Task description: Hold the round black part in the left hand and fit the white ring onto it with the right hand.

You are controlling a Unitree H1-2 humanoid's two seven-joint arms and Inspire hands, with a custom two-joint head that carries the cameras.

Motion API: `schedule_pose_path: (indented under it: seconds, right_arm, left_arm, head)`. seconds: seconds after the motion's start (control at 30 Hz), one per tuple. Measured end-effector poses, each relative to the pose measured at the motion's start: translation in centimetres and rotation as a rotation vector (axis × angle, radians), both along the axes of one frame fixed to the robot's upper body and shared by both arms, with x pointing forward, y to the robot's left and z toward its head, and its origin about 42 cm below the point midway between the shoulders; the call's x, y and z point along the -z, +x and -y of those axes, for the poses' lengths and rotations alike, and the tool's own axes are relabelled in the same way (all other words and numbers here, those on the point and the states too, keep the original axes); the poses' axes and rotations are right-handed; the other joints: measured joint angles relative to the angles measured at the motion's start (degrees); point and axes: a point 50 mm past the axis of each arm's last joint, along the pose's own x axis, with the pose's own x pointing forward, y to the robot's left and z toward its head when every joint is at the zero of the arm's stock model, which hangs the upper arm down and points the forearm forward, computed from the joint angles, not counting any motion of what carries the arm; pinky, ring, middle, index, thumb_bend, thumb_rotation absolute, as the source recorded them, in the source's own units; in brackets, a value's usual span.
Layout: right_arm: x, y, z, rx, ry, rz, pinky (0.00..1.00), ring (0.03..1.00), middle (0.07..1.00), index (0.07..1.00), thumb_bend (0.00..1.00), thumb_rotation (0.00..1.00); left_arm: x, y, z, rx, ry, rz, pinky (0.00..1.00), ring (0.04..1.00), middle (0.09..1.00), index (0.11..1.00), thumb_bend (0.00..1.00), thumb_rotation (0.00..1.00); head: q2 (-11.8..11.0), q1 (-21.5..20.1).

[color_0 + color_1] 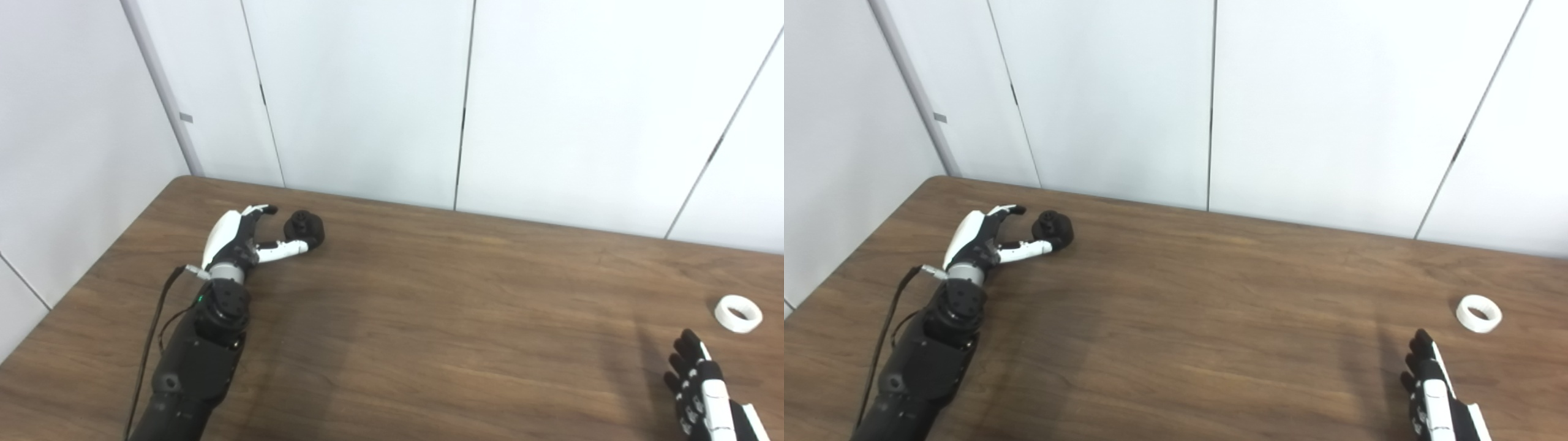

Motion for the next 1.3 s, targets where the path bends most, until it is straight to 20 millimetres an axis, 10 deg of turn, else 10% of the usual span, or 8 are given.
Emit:
schedule_pose_path:
  seconds: [1.3]
  right_arm:
    - [-0.2,-0.1,-0.2,0.010,0.024,0.010,1.00,1.000,1.000,1.000,0.40,1.00]
  left_arm:
    - [0.9,3.9,0.7,0.071,0.122,-0.073,1.00,1.000,0.952,0.785,0.96,0.35]
  head:
    - [0.00,-1.85]
